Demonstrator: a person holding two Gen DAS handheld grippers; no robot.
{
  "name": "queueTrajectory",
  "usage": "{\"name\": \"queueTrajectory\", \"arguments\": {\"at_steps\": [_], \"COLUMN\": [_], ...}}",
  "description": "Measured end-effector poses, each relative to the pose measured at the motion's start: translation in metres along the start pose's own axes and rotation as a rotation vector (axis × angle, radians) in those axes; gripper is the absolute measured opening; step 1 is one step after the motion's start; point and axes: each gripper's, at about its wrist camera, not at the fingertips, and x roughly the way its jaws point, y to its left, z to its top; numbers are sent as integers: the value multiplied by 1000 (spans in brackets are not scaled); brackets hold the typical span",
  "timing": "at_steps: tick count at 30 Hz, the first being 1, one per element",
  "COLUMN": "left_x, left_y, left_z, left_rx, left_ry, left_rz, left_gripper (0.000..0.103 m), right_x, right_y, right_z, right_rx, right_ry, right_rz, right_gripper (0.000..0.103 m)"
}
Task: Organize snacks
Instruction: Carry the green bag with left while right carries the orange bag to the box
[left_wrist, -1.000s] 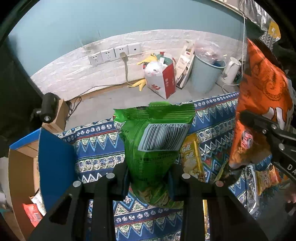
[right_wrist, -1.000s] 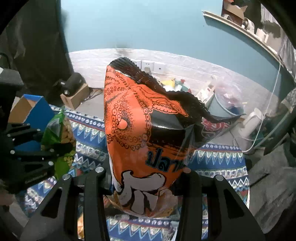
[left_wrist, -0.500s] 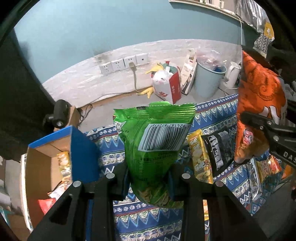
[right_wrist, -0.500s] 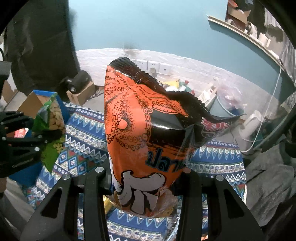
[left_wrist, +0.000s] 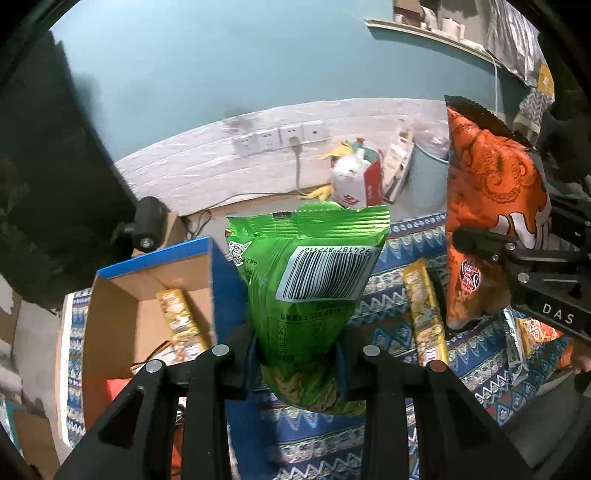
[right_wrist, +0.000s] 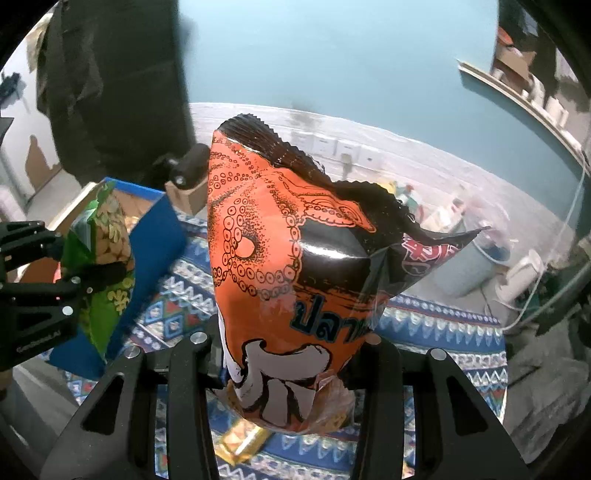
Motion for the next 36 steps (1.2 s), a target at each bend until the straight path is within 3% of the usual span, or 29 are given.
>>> {"name": "queueTrajectory", "arguments": {"at_steps": [18,36], "left_x": [-23,-22], "left_y": [77,166], "left_z": [-30,-82], "left_rx": [-119,-284], "left_ry": [-18,35], "left_rz": [52,122], "left_gripper": [32,33], "right_x": [14,49], "right_y": [81,172], "right_z": [34,65], "right_rx": [-102,-190], "right_ry": [-14,25], "right_rz": [111,226], "right_gripper": [40,40]}}
